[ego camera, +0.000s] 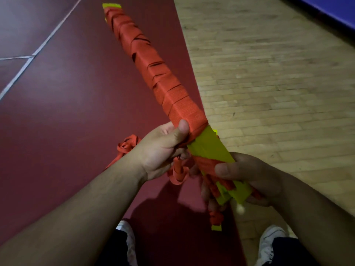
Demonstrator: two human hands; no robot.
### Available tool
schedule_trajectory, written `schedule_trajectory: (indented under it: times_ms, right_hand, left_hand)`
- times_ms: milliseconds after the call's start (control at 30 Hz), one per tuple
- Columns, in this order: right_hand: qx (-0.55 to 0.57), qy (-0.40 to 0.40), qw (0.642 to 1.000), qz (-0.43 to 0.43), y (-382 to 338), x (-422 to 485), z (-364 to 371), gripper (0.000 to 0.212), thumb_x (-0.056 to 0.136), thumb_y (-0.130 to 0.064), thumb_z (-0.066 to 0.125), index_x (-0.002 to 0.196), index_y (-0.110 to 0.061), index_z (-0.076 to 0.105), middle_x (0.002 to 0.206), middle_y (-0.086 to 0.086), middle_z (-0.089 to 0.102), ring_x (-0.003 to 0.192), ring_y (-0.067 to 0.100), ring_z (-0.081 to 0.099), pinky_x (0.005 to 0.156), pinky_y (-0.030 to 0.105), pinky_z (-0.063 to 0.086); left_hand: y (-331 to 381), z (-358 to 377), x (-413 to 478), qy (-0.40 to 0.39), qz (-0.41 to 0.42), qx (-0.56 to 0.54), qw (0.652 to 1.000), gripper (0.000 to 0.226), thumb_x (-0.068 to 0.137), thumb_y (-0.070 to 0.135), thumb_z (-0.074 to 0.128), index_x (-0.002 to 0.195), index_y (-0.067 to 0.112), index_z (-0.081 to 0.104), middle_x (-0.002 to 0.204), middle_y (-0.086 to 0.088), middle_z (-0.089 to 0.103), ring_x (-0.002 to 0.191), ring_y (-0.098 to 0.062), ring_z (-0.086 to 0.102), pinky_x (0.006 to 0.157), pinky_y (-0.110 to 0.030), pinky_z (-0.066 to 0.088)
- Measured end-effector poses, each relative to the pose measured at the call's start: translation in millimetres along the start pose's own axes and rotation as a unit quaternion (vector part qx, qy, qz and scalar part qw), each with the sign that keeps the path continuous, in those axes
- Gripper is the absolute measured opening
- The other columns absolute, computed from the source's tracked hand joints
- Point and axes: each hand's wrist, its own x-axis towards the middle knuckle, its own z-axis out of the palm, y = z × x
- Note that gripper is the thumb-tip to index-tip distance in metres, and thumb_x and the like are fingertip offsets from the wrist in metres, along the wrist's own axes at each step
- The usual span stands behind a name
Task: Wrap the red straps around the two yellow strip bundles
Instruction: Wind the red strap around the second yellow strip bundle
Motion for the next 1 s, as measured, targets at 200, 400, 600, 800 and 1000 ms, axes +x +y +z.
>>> schedule_trajectory:
  times_ms: [200, 400, 600, 800, 1000]
  right_hand:
    - [-0.289, 0.222, 0.931, 0.03, 10, 12, -1, 0.053, 0.063, -0.059, 0.078, 0.106, -0.029, 0.071, 0.095, -0.004, 0.077, 0.088, 0.015, 0.074, 0.088, 0.045, 0.059]
    - [-0.417, 0.35, 0.839, 0.024, 20, 20, 4, 0.066, 0.047, -0.068, 0.07, 0.101, -0.033, 0.059, 0.088, -0.01, 0.067, 0.079, 0.009, 0.065, 0.074, 0.039, 0.057]
    - [-0.353, 0.313, 0.882, -0.004, 12, 15, 0, 0.048, 0.052, -0.048, 0.073, 0.095, -0.027, 0.066, 0.084, -0.002, 0.073, 0.075, 0.018, 0.07, 0.071, 0.046, 0.059]
    - [-0.287, 0.294, 0.91, -0.048, 14, 12, 3, 0.049, 0.05, -0.043, 0.071, 0.092, -0.019, 0.067, 0.084, 0.018, 0.073, 0.076, 0.042, 0.07, 0.064, 0.057, 0.057]
    - [-0.211, 0.307, 0.924, -0.086, 19, 16, 3, 0.052, 0.046, -0.039, 0.073, 0.089, -0.01, 0.066, 0.075, 0.027, 0.066, 0.061, 0.049, 0.059, 0.057, 0.054, 0.053]
  left_hand:
    - [-18, 3, 5, 0.185, -0.026, 0.102, 0.977, 0.025, 0.091, 0.035, 0.067, 0.074, 0.017, 0.065, 0.058, 0.007, 0.058, 0.048, -0.008, 0.042, 0.052, -0.024, 0.035]
    - [-12, 19, 6, 0.195, 0.019, 0.181, 0.964, 0.028, 0.098, 0.032, 0.057, 0.072, 0.021, 0.056, 0.045, 0.016, 0.051, 0.042, 0.002, 0.043, 0.052, -0.023, 0.034]
    - [-4, 6, 6, 0.156, 0.02, 0.17, 0.973, 0.04, 0.089, 0.056, 0.056, 0.065, 0.024, 0.058, 0.054, 0.003, 0.035, 0.051, -0.016, 0.034, 0.047, -0.026, 0.03]
    - [1, 0, 5, 0.089, 0.024, 0.166, 0.982, 0.038, 0.092, 0.047, 0.047, 0.063, 0.035, 0.068, 0.053, 0.005, 0.03, 0.05, -0.01, 0.028, 0.05, -0.017, 0.038]
    - [2, 0, 5, 0.06, -0.003, 0.133, 0.989, 0.032, 0.091, 0.046, 0.045, 0.099, 0.031, 0.072, 0.069, -0.007, 0.014, 0.057, -0.019, 0.017, 0.051, -0.015, 0.04]
